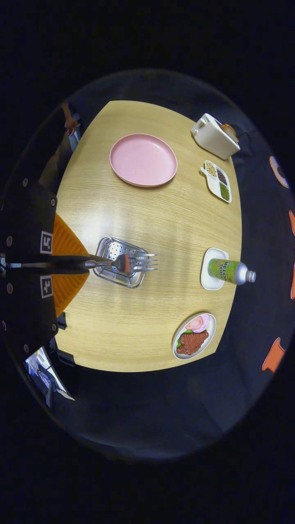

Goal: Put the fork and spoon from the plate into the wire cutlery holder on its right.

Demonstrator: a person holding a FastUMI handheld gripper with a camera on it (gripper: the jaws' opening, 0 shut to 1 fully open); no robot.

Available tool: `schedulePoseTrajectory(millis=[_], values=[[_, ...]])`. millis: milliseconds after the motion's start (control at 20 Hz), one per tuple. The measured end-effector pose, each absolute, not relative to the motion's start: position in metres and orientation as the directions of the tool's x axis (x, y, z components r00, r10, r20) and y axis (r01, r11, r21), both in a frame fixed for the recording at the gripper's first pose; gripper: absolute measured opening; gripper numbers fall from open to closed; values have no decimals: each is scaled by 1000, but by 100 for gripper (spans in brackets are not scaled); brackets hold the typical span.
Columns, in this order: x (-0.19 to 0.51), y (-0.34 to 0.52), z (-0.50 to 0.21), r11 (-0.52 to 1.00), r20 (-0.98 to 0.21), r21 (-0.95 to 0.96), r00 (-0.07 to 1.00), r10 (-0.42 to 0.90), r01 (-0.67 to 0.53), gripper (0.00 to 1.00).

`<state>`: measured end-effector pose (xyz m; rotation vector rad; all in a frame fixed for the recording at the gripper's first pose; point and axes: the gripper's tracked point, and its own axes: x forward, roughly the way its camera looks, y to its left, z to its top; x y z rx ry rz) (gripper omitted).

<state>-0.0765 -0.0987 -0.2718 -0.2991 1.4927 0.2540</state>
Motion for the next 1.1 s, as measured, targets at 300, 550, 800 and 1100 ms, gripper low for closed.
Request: schedulePoseTrajectory(millis=[300,550,800,1100], values=[[-84,-93,-286,918,-997,35,-82,3,-395,5],[-85,-103,-299,918,-989,29,-144,-31,-396,6],[-78,-102,-306,931,-993,21,-117,-23,-364,11],[-36,-83,-271,961,-987,54,132,93,-271,14]])
